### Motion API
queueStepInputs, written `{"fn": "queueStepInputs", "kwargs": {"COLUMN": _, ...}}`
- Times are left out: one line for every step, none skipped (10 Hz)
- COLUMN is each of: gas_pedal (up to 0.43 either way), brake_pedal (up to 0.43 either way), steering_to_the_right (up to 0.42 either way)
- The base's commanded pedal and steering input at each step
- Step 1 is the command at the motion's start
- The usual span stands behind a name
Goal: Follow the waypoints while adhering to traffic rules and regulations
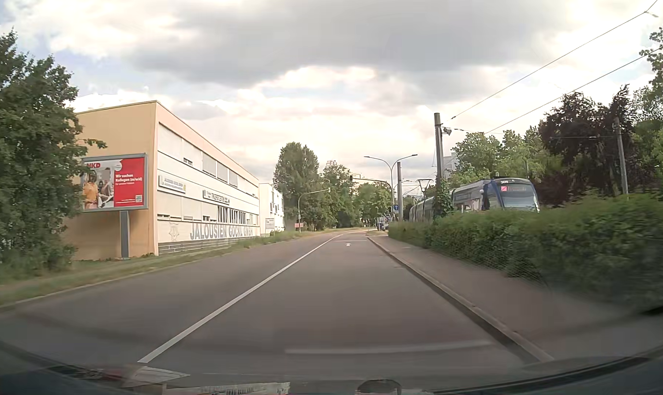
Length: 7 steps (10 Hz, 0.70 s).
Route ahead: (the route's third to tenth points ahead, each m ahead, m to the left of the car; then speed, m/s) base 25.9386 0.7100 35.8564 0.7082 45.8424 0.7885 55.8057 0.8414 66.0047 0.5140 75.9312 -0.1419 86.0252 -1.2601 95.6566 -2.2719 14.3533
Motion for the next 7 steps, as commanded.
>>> {"fn": "queueStepInputs", "kwargs": {"gas_pedal": 0.087, "brake_pedal": 0.000, "steering_to_the_right": 0.000}}
{"fn": "queueStepInputs", "kwargs": {"gas_pedal": 0.087, "brake_pedal": 0.000, "steering_to_the_right": 0.000}}
{"fn": "queueStepInputs", "kwargs": {"gas_pedal": 0.087, "brake_pedal": 0.000, "steering_to_the_right": 0.000}}
{"fn": "queueStepInputs", "kwargs": {"gas_pedal": 0.087, "brake_pedal": 0.000, "steering_to_the_right": 0.000}}
{"fn": "queueStepInputs", "kwargs": {"gas_pedal": 0.087, "brake_pedal": 0.000, "steering_to_the_right": 0.000}}
{"fn": "queueStepInputs", "kwargs": {"gas_pedal": 0.087, "brake_pedal": 0.000, "steering_to_the_right": 0.000}}
{"fn": "queueStepInputs", "kwargs": {"gas_pedal": 0.087, "brake_pedal": 0.000, "steering_to_the_right": 0.000}}
